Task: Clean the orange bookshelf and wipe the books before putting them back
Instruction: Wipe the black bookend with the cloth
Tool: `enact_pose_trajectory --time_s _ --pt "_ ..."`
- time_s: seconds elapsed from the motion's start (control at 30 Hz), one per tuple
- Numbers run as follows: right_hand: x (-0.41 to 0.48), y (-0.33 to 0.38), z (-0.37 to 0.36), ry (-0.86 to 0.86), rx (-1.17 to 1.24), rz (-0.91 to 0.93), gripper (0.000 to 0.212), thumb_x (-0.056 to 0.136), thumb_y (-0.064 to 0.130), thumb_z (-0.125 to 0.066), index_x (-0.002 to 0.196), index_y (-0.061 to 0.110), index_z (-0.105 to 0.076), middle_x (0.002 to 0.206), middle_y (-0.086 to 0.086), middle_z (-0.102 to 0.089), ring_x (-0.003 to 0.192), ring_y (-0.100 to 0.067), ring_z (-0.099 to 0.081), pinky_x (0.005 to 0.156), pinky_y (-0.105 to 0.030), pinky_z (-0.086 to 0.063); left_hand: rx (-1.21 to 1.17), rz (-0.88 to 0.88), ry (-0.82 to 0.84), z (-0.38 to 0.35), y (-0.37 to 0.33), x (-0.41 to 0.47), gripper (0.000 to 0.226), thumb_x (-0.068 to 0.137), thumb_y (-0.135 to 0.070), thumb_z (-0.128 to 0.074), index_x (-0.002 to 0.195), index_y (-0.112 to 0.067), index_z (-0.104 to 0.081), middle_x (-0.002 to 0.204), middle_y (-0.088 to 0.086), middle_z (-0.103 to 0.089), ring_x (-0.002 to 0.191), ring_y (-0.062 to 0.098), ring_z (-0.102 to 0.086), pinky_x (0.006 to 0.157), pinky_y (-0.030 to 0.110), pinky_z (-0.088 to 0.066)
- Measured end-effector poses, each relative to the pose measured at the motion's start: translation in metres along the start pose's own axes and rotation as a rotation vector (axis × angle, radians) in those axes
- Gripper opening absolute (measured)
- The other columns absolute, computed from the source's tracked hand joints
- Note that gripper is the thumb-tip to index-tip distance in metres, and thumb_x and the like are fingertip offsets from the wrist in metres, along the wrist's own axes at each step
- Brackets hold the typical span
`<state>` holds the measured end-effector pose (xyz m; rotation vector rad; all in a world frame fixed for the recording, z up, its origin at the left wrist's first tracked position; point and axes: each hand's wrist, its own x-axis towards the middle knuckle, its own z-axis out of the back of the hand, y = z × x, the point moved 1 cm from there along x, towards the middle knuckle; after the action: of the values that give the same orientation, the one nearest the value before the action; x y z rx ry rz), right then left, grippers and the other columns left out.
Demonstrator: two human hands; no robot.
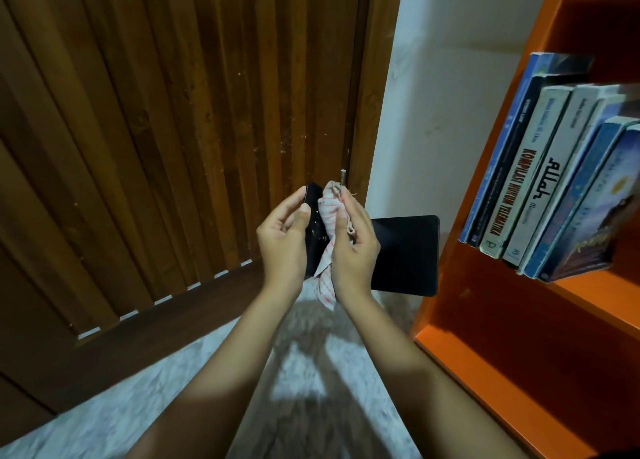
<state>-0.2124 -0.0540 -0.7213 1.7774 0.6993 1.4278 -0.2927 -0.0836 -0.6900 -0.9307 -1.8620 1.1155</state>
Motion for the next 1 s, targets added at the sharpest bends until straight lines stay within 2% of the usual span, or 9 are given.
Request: enact_pose_trajectory --time_s 0.07,0.17,0.27,0.43,0.53,0.63,0.73,0.9,1.0 --pt "-0.002 0.0 0.0 0.063 0.005 0.057 0.03 0.096 0.01 -0.051 0.124 0.017 -0.057 0.125 0.008 -0.057 0.12 0.002 -0.05 0.1 -0.012 -0.038 -0.016 0.033 -0.024 0.002 -0.001 0.002 0.028 0.092 -0.003 -0.053 0.115 -0.016 -0.065 0.11 -0.001 -0.068 0.103 0.016 -0.066 0.091 0.037 -0.054" --pt "-0.004 -0.005 0.003 0.194 -0.027 0.162 0.031 0.094 0.006 -0.053 0.123 0.011 -0.059 0.126 -0.003 -0.06 0.121 -0.008 -0.053 0.102 -0.021 -0.041 -0.059 0.088 -0.079 0.005 -0.001 0.004 0.028 0.092 -0.002 -0.052 0.112 -0.016 -0.066 0.112 0.005 -0.068 0.1 0.018 -0.066 0.087 0.034 -0.055" --pt "-0.007 -0.01 0.008 0.316 -0.073 0.224 0.03 0.093 0.006 -0.055 0.121 0.009 -0.061 0.124 -0.003 -0.061 0.119 -0.012 -0.054 0.102 -0.028 -0.042 -0.114 0.149 -0.117 0.008 0.0 0.008 0.029 0.091 -0.001 -0.051 0.106 -0.019 -0.068 0.11 0.008 -0.068 0.102 0.024 -0.066 0.09 0.041 -0.054" --pt "-0.019 -0.022 0.027 0.444 -0.143 0.335 0.027 0.091 0.013 -0.055 0.116 0.01 -0.065 0.114 0.002 -0.061 0.111 -0.012 -0.056 0.098 -0.026 -0.044 -0.131 0.202 -0.161 0.015 0.008 0.01 0.028 0.092 -0.002 -0.052 0.106 -0.019 -0.07 0.11 0.007 -0.069 0.102 0.025 -0.066 0.091 0.044 -0.053" --pt "-0.026 -0.032 0.043 0.48 -0.155 0.32 0.025 0.09 0.009 -0.056 0.113 0.011 -0.067 0.112 0.001 -0.064 0.108 -0.013 -0.058 0.095 -0.029 -0.046 -0.111 0.213 -0.194 0.016 0.011 0.009 0.028 0.093 -0.005 -0.051 0.113 -0.017 -0.067 0.109 0.002 -0.069 0.099 0.021 -0.066 0.084 0.037 -0.056" --pt "-0.029 -0.037 0.055 0.498 -0.173 0.204 0.024 0.091 0.004 -0.057 0.109 0.012 -0.07 0.109 0.005 -0.067 0.106 -0.01 -0.061 0.092 -0.028 -0.048 -0.03 0.161 -0.223 0.017 0.015 0.012 0.029 0.093 -0.006 -0.051 0.114 -0.018 -0.067 0.112 -0.001 -0.067 0.106 0.019 -0.062 0.092 0.04 -0.052" --pt "-0.024 -0.036 0.06 0.349 -0.13 0.022 0.024 0.091 0.001 -0.054 0.108 0.008 -0.07 0.108 0.0 -0.069 0.105 -0.009 -0.062 0.092 -0.025 -0.048 0.019 0.117 -0.253 0.019 0.017 0.012 0.03 0.092 -0.004 -0.051 0.117 -0.014 -0.064 0.115 0.0 -0.066 0.111 0.018 -0.059 0.1 0.044 -0.047" --pt "-0.002 -0.034 0.049 -0.151 -0.113 -0.16 0.025 0.095 0.01 -0.052 0.114 0.015 -0.067 0.113 0.003 -0.066 0.108 -0.006 -0.06 0.093 -0.013 -0.045 0.019 0.097 -0.186 0.014 0.024 0.003 0.03 0.093 -0.003 -0.052 0.118 -0.013 -0.063 0.118 0.001 -0.065 0.112 0.016 -0.06 0.1 0.041 -0.047" --pt "0.0 -0.031 0.038 -0.259 -0.135 -0.2 0.027 0.096 0.014 -0.049 0.118 0.016 -0.065 0.117 0.004 -0.065 0.111 -0.007 -0.058 0.089 -0.002 -0.04 0.038 0.109 -0.1 0.006 0.029 -0.004 0.028 0.092 -0.007 -0.055 0.114 -0.02 -0.066 0.118 0.001 -0.066 0.112 0.017 -0.06 0.1 0.044 -0.047"
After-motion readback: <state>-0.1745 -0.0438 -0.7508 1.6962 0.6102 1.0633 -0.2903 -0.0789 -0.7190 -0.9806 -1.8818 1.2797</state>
